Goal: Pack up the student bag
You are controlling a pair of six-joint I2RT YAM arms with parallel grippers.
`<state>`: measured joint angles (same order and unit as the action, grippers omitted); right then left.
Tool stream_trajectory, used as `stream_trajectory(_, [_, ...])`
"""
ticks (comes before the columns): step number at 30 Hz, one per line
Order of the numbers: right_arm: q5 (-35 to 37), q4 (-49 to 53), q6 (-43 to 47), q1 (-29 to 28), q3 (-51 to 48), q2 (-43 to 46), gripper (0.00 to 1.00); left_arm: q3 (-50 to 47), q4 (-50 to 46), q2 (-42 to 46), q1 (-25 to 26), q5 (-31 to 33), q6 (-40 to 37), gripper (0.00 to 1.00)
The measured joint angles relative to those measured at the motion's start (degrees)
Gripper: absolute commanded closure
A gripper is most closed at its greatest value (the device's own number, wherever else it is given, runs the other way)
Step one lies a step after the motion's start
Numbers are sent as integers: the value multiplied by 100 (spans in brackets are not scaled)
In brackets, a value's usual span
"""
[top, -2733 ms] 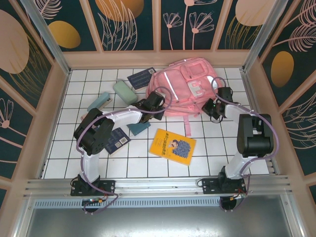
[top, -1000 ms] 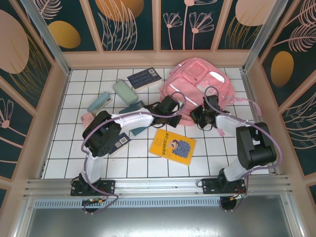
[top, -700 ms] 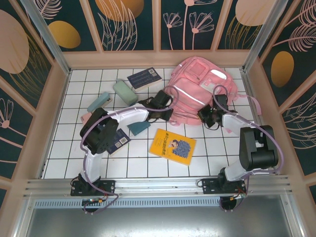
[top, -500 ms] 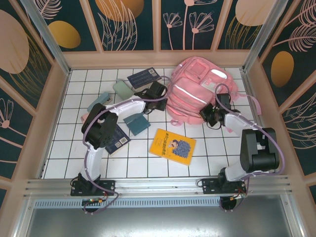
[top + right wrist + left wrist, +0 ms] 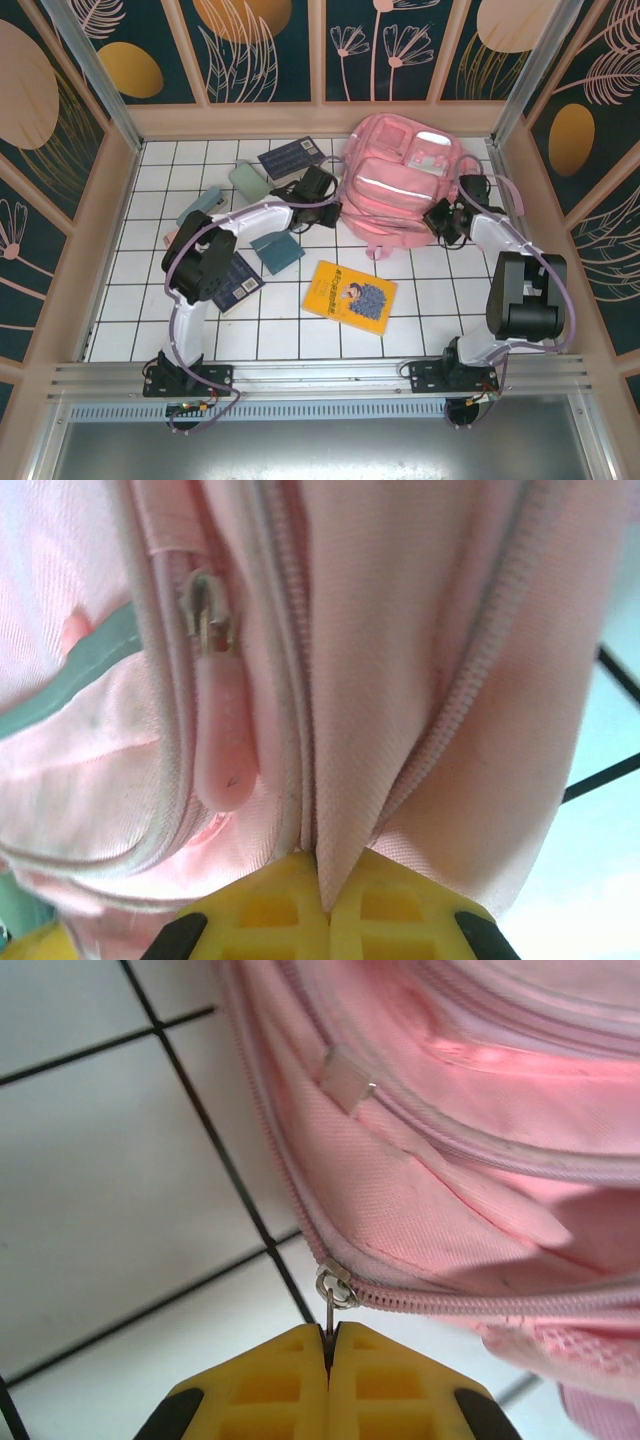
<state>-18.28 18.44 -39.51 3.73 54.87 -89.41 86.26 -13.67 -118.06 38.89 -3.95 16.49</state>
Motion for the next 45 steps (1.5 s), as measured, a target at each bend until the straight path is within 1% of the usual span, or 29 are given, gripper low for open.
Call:
stream_trajectory(3, [125,157,142,260,240,-162,100,-146,-7,251,350,9,9,100])
stream_trajectory(4, [181,208,188,354,310,-197,92,-166,-2,302,463,-11,15,100])
stream_trajectory(5, [238,269,236,463,382,-229,81,-173,0,334,584,-37,33,100])
stream_trajectory(7, [417,337,317,623,472,-251,52,-168,17,348,789,-122,76,100])
stream_trajectory(8, [516,332,361,706,518,-254,44,-146,2,341,890,-170,105,100])
stream_trajectory(9, [599,326,387,769,568,-254,41,-105,-35,328,949,-210,136,100])
stream_trajectory(12, [758,284,439,894,647,-227,37,269,-201,120,1132,-380,232,100])
stream_trajectory(14, [785,284,396,861,588,-131,33,664,-271,-149,1224,-507,306,100])
stream_trajectory(16, [817,299,313,785,396,72,33,953,-302,-376,1285,-629,358,100])
stream_trajectory(21, [796,474,-111,424,-452,960,33,1276,-348,-695,1381,-826,380,100])
stream_trajectory(25, [789,601,-581,-162,-994,1635,31,1276,-398,-706,1384,-914,376,100])
stream_trajectory(30, [588,326,-1370,-826,-1493,1904,32,1246,-411,-706,1384,-933,376,100])
stream_trajectory(32, [531,138,-1661,-986,-1637,1873,39,1176,-409,-706,1384,-933,376,100])
stream_trajectory(33, [496,33,-1799,-1038,-1681,1827,44,1128,-411,-706,1384,-933,376,100])
stream_trajectory(35, [470,-131,-1982,-1093,-1694,1661,57,1069,-417,-706,1384,-929,374,100])
stream_trajectory(37, [501,-212,-2057,-1097,-1668,1462,80,1056,-415,-706,1384,-890,374,100])
stream_trajectory(40, [605,-190,-2033,-1097,-1547,1346,100,1056,-424,-704,1384,-739,330,100])
stream_trajectory(45, [662,-79,-1834,-979,-1416,1351,100,1056,-494,-704,1381,-256,205,100])
